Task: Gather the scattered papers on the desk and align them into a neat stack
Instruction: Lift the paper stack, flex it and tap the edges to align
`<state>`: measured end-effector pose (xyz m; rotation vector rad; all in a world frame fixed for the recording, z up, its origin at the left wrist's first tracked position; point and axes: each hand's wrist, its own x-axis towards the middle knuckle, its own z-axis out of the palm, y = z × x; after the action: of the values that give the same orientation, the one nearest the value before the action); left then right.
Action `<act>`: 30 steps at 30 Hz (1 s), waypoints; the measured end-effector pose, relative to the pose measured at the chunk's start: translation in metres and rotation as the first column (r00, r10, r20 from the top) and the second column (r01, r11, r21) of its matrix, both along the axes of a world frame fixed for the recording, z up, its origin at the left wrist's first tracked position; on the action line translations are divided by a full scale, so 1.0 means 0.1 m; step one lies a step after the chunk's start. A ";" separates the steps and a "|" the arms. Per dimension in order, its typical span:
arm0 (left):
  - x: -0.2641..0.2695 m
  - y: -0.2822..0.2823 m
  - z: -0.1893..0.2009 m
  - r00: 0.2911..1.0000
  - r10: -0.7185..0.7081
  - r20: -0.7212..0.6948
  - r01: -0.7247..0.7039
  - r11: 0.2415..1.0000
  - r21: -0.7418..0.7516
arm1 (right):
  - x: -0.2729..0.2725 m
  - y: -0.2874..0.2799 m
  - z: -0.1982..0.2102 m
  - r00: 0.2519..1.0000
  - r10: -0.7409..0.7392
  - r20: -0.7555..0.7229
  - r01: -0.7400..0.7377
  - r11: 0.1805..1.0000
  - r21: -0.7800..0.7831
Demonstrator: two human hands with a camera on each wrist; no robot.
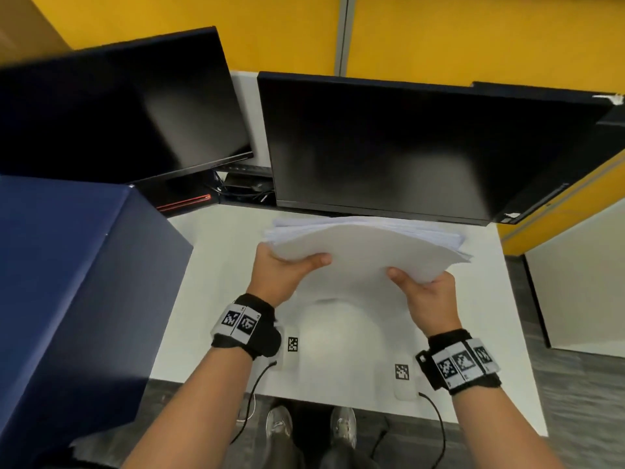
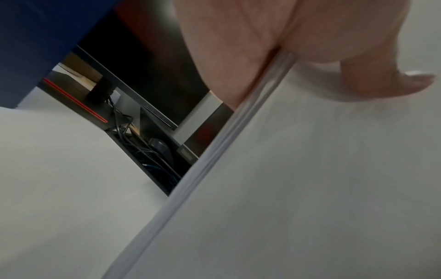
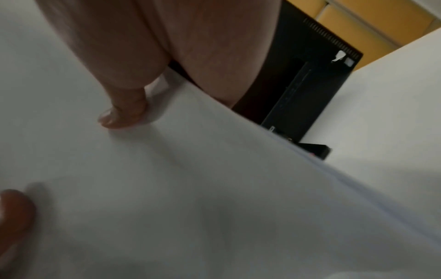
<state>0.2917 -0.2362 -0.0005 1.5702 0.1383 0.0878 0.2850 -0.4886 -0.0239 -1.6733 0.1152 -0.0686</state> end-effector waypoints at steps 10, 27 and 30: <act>-0.01 -0.15 -0.69 0.992 -0.011 -0.129 0.007 1.000 -0.027 | -0.08 0.06 -0.44 0.991 0.030 -0.133 -0.025 0.999 0.036; -0.38 -0.23 -1.12 0.970 0.046 -0.238 0.061 0.904 0.423 | -0.11 -0.14 -0.67 0.965 -0.029 -0.262 -0.011 0.989 -0.150; -0.45 -0.20 -0.94 0.981 0.032 -0.189 0.039 0.933 0.358 | -0.23 -0.20 -0.62 0.963 0.012 -0.271 -0.056 0.987 -0.152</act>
<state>0.2471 -0.2560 -0.0948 1.9469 0.2841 -0.0457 0.2622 -0.5086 -0.0855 -1.8367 0.2926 0.1816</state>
